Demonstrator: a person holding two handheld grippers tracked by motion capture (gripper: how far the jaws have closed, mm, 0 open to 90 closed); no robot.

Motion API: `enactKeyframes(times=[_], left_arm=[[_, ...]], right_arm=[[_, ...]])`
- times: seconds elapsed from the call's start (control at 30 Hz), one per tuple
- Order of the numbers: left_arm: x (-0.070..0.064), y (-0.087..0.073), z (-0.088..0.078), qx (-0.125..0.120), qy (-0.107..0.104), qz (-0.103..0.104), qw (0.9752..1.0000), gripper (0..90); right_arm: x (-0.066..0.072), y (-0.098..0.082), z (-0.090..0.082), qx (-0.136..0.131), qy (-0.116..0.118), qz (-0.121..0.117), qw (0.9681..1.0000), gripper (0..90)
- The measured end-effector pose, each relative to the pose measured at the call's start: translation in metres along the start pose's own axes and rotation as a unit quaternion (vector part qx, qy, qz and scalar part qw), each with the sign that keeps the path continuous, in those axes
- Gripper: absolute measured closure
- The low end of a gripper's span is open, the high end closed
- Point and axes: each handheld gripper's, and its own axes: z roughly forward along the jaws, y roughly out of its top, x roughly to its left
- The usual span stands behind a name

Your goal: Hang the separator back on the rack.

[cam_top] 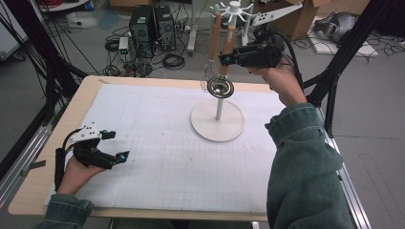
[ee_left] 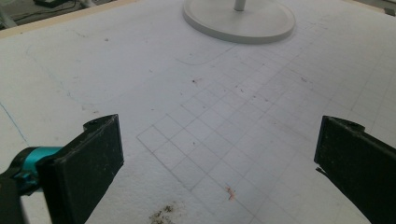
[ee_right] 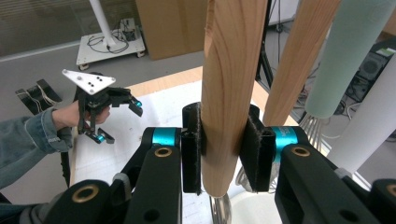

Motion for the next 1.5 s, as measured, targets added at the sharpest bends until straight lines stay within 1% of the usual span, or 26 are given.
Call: enactKeyframes(times=[0.13,0.23,0.33,0.47,0.53,0.6,0.73,0.87,1.07,1.23,1.37,1.5], left_arm=[[0.0,0.002,-0.003,-0.005,0.002,0.003,1.0,1.7],[0.0,0.003,-0.005,-0.007,0.001,0.004,1.0,1.7],[0.0,0.004,-0.006,-0.011,0.001,0.004,0.9999,1.7],[0.001,0.003,-0.007,-0.012,-0.002,0.003,0.9999,1.7],[0.001,0.003,-0.008,-0.012,-0.002,0.0,0.9999,1.8],[0.001,0.003,-0.009,-0.014,-0.001,0.003,0.9999,1.7],[0.001,0.003,-0.01,-0.016,0.0,0.002,0.9999,1.7],[0.001,0.003,-0.01,-0.014,-0.001,0.001,0.9999,1.7],[0.002,0.003,-0.012,-0.014,0.001,0.0,0.9999,1.7],[0.002,0.003,-0.011,-0.014,0.002,0.001,0.9999,1.7],[0.001,0.004,-0.012,-0.015,0.001,0.002,0.9999,1.7],[0.001,0.003,-0.013,-0.017,0.003,0.001,0.9999,1.7]], right_arm=[[-0.004,0.007,0.003,0.003,-0.002,0.002,1.0,72.1],[-0.007,0.011,0.005,0.007,0.003,0.006,1.0,72.0],[-0.01,0.014,0.006,0.009,-0.002,0.013,0.9999,72.0],[-0.014,0.017,0.006,0.013,-0.008,0.016,0.9998,72.0],[-0.016,0.017,0.006,0.014,-0.008,0.021,0.9997,72.0],[-0.018,0.017,0.006,0.015,-0.016,0.025,0.9994,72.0],[-0.021,0.013,0.006,0.012,-0.018,0.031,0.9993,72.0],[-0.022,0.008,0.007,-0.002,-0.022,0.04,0.999,71.8],[-0.021,0.003,0.006,-0.018,-0.03,0.038,0.9987,70.9],[-0.019,-0.002,0.002,-0.029,-0.037,0.039,0.9981,67.3],[-0.018,-0.007,-0.002,-0.037,-0.048,0.045,0.9971,62.0],[-0.015,-0.012,-0.007,-0.049,-0.051,0.046,0.9964,59.4]])
